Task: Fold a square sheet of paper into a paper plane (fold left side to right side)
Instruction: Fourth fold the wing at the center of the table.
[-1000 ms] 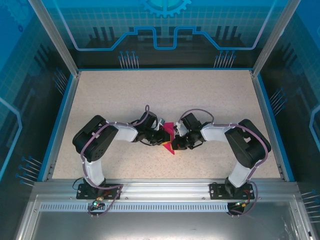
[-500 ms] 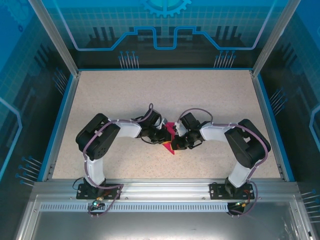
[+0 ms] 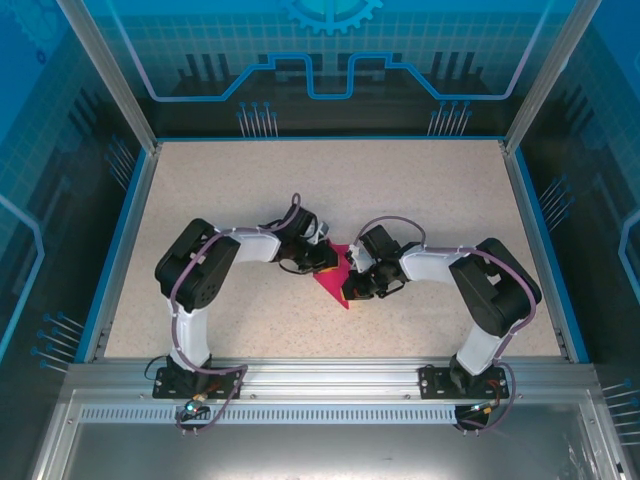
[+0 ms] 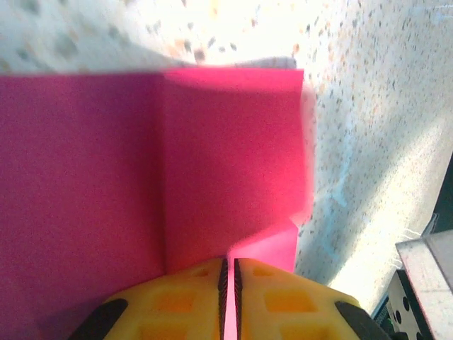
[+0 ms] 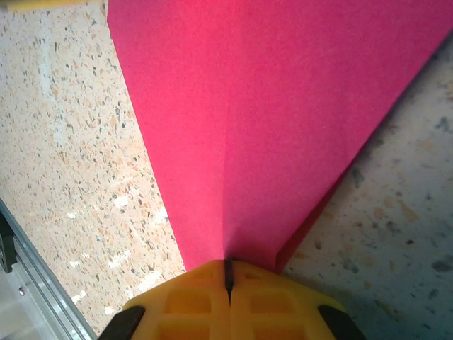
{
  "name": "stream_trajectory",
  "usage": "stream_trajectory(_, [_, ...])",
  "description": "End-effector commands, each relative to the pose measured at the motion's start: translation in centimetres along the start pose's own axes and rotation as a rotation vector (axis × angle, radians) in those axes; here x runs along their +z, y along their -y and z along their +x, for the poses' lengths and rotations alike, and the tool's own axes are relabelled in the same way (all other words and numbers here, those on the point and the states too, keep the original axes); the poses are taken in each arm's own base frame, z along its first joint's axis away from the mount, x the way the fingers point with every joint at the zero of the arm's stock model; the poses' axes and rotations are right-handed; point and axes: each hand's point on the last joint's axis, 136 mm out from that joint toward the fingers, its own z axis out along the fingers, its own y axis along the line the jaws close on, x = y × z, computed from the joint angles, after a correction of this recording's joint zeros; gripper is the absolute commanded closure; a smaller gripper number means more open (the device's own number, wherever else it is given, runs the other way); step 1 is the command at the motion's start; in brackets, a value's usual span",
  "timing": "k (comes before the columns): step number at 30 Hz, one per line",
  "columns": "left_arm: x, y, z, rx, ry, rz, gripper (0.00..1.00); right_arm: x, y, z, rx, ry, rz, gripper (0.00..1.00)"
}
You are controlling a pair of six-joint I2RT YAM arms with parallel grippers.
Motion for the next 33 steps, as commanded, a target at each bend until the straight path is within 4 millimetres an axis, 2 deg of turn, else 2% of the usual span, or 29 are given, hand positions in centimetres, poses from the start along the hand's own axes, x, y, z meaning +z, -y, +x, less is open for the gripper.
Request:
stream_trajectory(1, [-0.6,-2.1,-3.4,0.021,0.083,-0.067,0.85,1.0,6.7,6.8,0.112,-0.204,0.268,1.0])
stream_trajectory(18, [-1.9,-4.8,-9.2,0.028,0.136,-0.069,0.82,1.0,6.2,7.2,0.113,-0.207,0.243,1.0])
stream_trajectory(21, [-3.0,-4.5,-10.2,0.018,0.153,-0.044,0.8,1.1,5.6,6.8,0.103,-0.188,0.214,1.0])
stream_trajectory(24, [-4.9,-2.8,-10.9,0.041,0.183,-0.005,0.77,1.1,4.4,6.0,0.087,-0.149,0.152,1.0])
stream_trajectory(29, [-8.6,0.3,-10.2,0.078,0.238,0.046,0.73,0.3,1.4,3.0,0.027,-0.031,0.035,1.0])
stream_trajectory(33, [-10.2,1.4,-7.3,0.041,0.267,0.117,0.69,-2.0,-0.3,0.0,-0.031,0.11,0.022,0.81])
